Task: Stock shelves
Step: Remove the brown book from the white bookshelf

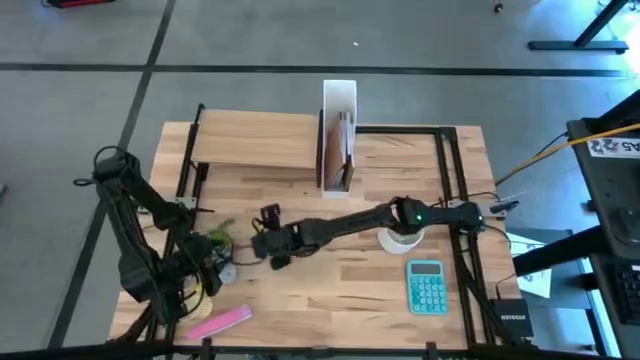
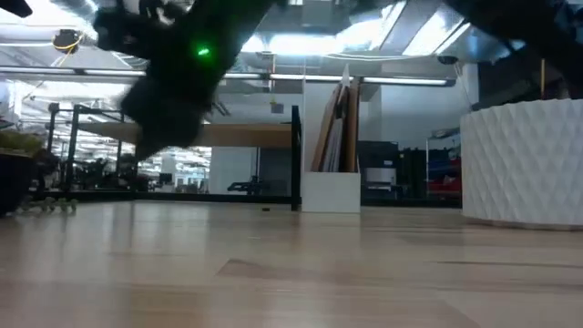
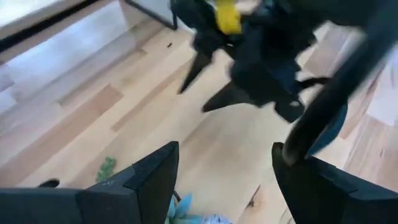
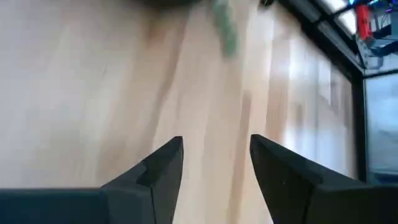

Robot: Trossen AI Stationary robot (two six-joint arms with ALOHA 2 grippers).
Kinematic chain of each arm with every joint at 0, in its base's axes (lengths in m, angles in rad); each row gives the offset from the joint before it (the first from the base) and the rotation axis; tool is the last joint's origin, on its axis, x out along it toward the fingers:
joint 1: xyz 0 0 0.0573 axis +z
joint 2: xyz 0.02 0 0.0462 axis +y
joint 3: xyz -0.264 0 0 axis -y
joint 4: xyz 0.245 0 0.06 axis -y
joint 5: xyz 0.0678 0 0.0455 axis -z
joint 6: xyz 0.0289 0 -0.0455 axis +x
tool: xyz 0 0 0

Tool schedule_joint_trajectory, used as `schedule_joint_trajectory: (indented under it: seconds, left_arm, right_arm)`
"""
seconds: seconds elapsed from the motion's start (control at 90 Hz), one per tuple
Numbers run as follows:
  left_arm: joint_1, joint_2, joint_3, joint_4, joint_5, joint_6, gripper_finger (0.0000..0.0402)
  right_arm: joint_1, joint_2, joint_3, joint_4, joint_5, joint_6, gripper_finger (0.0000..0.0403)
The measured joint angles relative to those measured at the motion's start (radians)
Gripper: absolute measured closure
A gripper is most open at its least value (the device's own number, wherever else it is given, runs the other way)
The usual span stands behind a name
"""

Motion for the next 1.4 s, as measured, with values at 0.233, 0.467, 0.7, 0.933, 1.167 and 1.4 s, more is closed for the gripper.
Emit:
schedule_joint_trajectory:
  seconds: [0.233, 0.467, 0.7, 0.933, 1.167, 1.4]
  left_arm:
    - [0.001, 0.0, 0.0, 0.002, -0.105, 0.004, 0.0163]
    - [0.001, 0.028, -0.004, 0.015, -0.181, 0.026, 0.0163]
    - [0.001, 0.092, -0.055, 0.065, -0.194, 0.009, 0.0163]
    - [0.001, 0.141, -0.108, 0.166, -0.235, -0.028, 0.0163]
    - [0.005, 0.174, -0.11, 0.211, -0.368, -0.021, 0.0163]
    - [0.036, 0.174, -0.11, 0.225, -0.463, 0.036, 0.0163]
  right_arm:
    - [0.063, -0.116, -0.002, -0.508, -0.024, 0.061, 0.0231]
    - [0.103, -0.312, -0.002, -0.722, -0.042, 0.205, 0.0231]
    - [0.19, -0.574, -0.04, -0.771, 0.153, 0.521, 0.0231]
    - [0.343, -0.842, -0.412, -0.769, 0.366, 0.938, 0.0231]
    - [0.411, -1.003, -1.001, -0.538, 0.645, 1.429, 0.023]
    - [0.266, -0.989, -1.305, 0.072, 0.724, 1.317, 0.0189]
